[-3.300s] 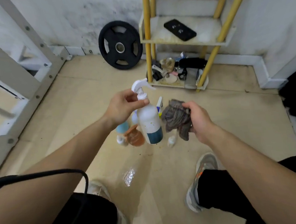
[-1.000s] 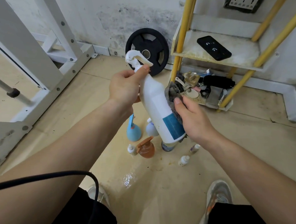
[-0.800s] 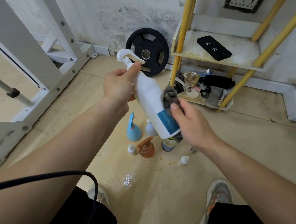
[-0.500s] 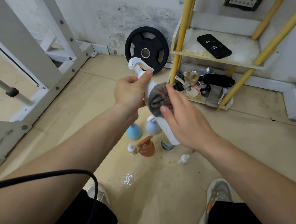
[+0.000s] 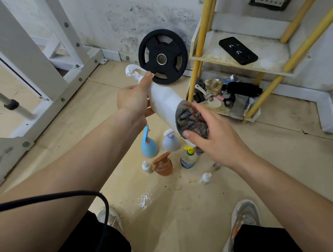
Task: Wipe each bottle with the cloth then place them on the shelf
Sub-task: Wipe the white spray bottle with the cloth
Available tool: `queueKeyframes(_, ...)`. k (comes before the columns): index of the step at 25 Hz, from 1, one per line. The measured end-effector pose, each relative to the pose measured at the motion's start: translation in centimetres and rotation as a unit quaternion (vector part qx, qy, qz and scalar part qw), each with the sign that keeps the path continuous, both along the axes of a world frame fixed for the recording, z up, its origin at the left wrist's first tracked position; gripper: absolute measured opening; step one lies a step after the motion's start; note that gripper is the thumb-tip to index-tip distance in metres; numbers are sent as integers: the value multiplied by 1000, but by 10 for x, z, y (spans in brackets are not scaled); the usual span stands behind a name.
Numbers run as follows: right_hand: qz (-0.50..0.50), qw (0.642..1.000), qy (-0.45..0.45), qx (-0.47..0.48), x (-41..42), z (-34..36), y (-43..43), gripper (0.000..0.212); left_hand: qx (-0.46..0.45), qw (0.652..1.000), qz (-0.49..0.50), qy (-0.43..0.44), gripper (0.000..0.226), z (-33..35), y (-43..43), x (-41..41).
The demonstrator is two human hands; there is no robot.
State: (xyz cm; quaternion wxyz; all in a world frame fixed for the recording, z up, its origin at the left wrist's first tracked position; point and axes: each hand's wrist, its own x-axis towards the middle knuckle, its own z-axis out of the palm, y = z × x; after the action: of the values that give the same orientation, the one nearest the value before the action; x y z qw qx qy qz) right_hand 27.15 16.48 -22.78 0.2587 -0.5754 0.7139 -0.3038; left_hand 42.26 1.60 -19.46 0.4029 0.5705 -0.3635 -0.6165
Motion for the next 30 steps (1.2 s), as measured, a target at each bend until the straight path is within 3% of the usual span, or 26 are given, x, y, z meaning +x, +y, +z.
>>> queueKeyframes(4, -10, 994, -107, -13, 3, 7, -2, 57, 15, 1000, 6, 6, 42, 7, 4, -4)
queueKeyframes(7, -11, 974, -226, -2, 1, 9, -7, 29, 22, 998, -57, 4, 48, 16, 4, -1)
queueKeyframes(9, -58, 943, -327, 6, -1, 9, -11, 11, 5, 990, -135, 38, 49, 20, 2, 3)
queueKeyframes(12, -114, 863, -491, 19, 3, 10, -14, 21, -10, 971, -208, 116, 39, 26, 2, 8)
queueKeyframes(14, -115, 843, -525, 13, 6, 11, -14, 26, -37, 968, -219, 115, 32, 25, 3, 8)
queueKeyframes(16, -101, 880, -464, 9, 9, 12, -12, 26, -58, 976, -195, 77, 29, 24, 4, 6)
queueKeyframes(19, -19, 981, -191, 1, 19, 14, -5, 22, -51, 986, -154, 37, 29, 19, 5, 5)
queueKeyframes(21, 50, 999, 8, -14, 27, 14, 0, 51, -33, 991, -127, 25, 27, 16, 8, 2)
queueKeyframes(22, 60, 996, 62, -15, 31, 15, 1, 64, -25, 992, -120, 21, 26, 14, 11, -1)
queueKeyframes(24, 40, 996, 76, -15, 33, 16, -4, 71, -23, 992, -125, 17, 25, 11, 19, -8)
queueKeyframes(26, 8, 999, 33, -16, 27, 13, -11, 65, -34, 988, -148, 12, 24, 8, 26, -14)
queueKeyframes(30, -85, 983, -160, 15, 17, 5, -21, 32, -36, 985, -167, 2, 21, 0, 34, -21)
